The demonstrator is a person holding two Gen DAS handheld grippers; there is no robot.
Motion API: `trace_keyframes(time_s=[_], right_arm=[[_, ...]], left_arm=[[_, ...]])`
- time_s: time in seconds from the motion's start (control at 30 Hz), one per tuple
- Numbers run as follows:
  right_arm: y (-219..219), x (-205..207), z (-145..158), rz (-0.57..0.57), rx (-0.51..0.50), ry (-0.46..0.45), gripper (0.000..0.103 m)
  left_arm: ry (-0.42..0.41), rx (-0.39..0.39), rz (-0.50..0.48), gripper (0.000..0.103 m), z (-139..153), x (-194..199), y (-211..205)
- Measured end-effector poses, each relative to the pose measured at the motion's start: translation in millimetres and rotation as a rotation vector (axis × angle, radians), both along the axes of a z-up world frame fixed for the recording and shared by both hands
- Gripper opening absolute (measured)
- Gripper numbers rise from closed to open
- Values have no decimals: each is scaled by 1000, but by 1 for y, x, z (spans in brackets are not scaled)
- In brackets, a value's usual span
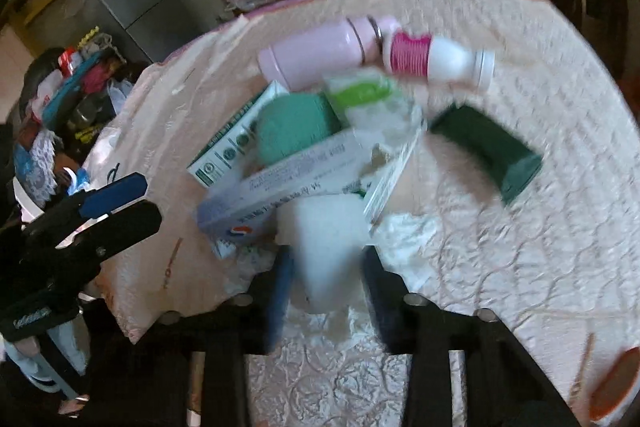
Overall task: Collect trash
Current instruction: 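Grasp white cup with right tool while left tool grasps thin paper box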
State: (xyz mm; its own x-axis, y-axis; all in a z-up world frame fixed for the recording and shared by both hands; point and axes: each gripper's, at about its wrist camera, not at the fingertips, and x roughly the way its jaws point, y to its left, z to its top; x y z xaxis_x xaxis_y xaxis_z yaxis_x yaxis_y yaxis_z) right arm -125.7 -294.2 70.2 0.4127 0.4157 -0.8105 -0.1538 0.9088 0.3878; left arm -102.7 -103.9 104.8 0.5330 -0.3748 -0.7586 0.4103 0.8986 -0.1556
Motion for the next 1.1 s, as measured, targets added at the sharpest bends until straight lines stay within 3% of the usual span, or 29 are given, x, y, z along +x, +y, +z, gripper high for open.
trace_keyframes(time_s=[0.3,0.43,0.5,0.53,0.67,0.87,1.1], right_arm=[[-44,-28,46,-52,-20,-125,26],[-60,-37,56,-80,-35,-150,26],[-66,-41,59,-93,-39,-156,26],[-69,-43,60,-98,-37,-157,26],[-77,-50,62,-114,-38,-165,26],[-89,-59,72,-137,-47,-189,26],[-108,-70,85,-174,-68,-219,26]], left_arm=[[-16,93,-104,60,-17,9,-49],[29,135,-135,57,-29,19,-68],[45,134,-153,32,-31,22,-73],[55,135,-153,29,-32,25,-75],[66,90,-152,17,-23,23,-69],[75,3,-144,17,4,16,-65],[42,-53,-179,17,29,4,-90]])
